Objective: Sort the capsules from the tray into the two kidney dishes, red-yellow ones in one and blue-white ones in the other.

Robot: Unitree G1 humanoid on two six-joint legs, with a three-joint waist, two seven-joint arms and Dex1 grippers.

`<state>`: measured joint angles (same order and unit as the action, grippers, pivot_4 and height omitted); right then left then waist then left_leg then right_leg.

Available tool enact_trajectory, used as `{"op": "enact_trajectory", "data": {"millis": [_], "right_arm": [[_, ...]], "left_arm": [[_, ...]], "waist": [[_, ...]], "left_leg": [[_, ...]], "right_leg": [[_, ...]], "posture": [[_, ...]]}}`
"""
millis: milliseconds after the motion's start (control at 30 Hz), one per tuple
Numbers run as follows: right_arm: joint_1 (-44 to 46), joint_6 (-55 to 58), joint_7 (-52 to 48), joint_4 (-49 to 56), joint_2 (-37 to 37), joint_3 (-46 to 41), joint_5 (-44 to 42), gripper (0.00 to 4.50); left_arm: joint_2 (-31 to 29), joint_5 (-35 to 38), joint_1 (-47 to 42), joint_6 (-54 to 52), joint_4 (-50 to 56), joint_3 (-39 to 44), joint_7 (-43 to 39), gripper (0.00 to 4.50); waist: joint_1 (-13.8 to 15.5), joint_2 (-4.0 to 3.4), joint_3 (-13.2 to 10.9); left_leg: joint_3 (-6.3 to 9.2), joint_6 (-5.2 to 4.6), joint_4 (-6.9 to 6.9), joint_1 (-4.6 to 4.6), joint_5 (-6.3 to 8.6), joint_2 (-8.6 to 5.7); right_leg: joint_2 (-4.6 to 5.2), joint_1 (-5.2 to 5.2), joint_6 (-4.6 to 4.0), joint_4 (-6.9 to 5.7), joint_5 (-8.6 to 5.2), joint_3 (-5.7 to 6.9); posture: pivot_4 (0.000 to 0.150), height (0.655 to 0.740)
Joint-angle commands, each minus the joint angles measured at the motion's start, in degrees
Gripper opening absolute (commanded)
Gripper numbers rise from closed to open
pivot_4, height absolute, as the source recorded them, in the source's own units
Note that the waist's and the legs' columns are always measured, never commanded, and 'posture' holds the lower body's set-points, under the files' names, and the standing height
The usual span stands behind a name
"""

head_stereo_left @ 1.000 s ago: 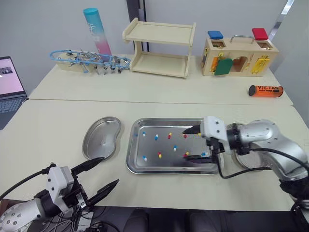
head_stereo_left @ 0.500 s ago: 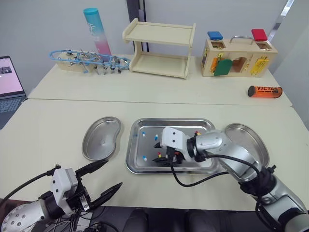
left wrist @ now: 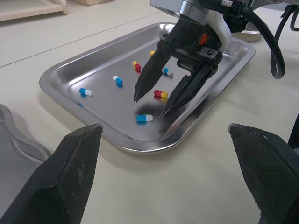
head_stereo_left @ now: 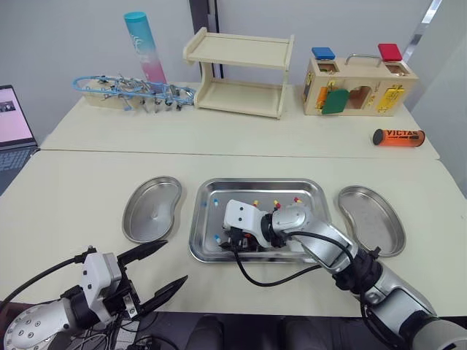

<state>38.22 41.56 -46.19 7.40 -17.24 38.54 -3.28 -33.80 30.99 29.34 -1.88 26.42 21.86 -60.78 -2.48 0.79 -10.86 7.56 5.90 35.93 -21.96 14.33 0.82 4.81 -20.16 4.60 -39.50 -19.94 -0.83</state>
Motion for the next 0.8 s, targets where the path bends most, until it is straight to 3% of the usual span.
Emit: {"op": "enact_trajectory", "data": {"millis": [33,433,533,733,800], "right_arm": [[1.14,-2.57,-0.2,-0.73,1.55,0.93,1.59,2.54],[1.91,-5.41,-0.69,-6.01,4.38,1.6,5.32,2.54],[2.07,-5.86,-1.66,-6.28,4.12,1.58,5.73,1.94],[2.64,-6.58,-3.37,-6.34,4.25,0.79,6.05,0.22],[2.72,-7.13,-4.13,-6.12,4.26,0.55,6.0,0.02]], "left_arm": [[-0.66,0.58,-0.11,0.93,0.97,0.34,-0.22,4.5],[-0.94,0.62,-0.84,0.84,0.69,0.48,-0.07,4.5],[-1.06,0.51,-1.44,0.34,1.03,0.22,0.44,4.5],[-0.97,0.13,-2.52,0.33,0.53,-0.19,0.77,4.5],[-0.88,-0.01,-2.69,0.55,0.29,-0.32,0.72,4.5]], "waist": [[-0.08,0.0,0.0],[-0.45,0.0,0.0],[-0.46,0.0,0.0],[-0.63,0.0,0.0],[-0.64,0.0,0.0]], "left_leg": [[0.01,0.0,0.0,0.0,0.0,0.0],[0.03,0.0,-0.02,0.01,0.0,0.0],[0.03,0.0,-0.02,0.02,0.0,0.0],[0.03,0.0,-0.03,0.02,0.0,0.0],[0.03,0.0,-0.03,0.02,0.0,0.0]], "right_leg": [[0.0,0.0,0.0,0.0,0.0,0.0],[-0.02,-0.02,0.0,-0.02,0.0,-0.01],[-0.02,-0.02,0.0,-0.03,0.0,0.0],[-0.02,-0.02,0.0,-0.02,0.0,-0.01],[-0.02,-0.02,0.0,-0.02,0.0,-0.01]], "posture": [[0.15,0.74],[0.15,0.74],[0.15,0.74],[0.15,0.74],[0.15,0.74]]}}
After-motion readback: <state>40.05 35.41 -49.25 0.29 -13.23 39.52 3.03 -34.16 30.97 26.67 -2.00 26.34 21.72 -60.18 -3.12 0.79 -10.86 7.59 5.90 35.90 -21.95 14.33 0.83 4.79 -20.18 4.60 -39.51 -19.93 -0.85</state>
